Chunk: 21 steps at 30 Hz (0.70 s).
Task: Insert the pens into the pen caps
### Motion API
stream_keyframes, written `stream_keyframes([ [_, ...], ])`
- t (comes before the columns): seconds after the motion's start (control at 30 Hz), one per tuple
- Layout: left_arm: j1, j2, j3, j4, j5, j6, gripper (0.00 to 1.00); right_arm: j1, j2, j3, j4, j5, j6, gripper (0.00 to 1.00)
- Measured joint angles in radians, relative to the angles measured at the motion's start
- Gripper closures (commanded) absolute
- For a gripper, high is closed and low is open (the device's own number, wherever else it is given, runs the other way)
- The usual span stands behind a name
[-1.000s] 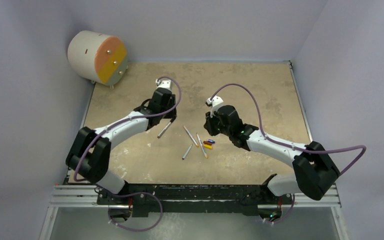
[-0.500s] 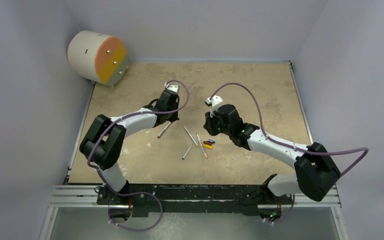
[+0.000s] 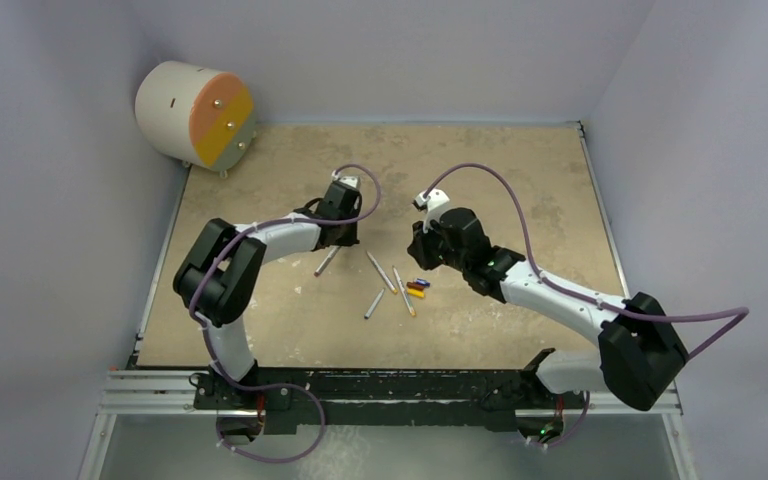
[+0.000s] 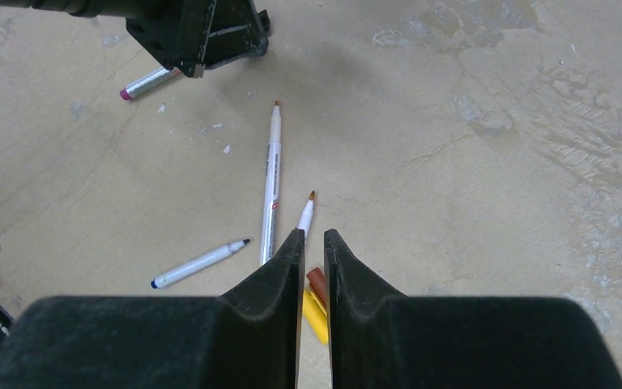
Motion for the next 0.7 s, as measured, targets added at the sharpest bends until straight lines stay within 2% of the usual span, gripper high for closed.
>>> stream_keyframes([
  [0.33, 0.039, 0.017, 0.011, 0.005, -0.091, -0.016, 1.0, 0.0, 0.01, 0.0, 0.002, -0.004, -0.004, 0.83],
  [0.43, 0.042, 0.016, 0.011, 0.0, -0.119, -0.017, 1.0, 0.0, 0.037, 0.0, 0.013, -0.017, -0.005, 0.76],
  [0.53, 0.043, 0.011, 0.006, -0.003, -0.125, -0.017, 1.0, 0.0, 0.086, 0.001, 0.024, -0.019, -0.014, 0.64],
  [0.7, 0.045, -0.034, -0.025, -0.001, -0.063, -0.017, 1.0, 0.0, 0.184, 0.022, 0.03, -0.019, -0.043, 0.62],
])
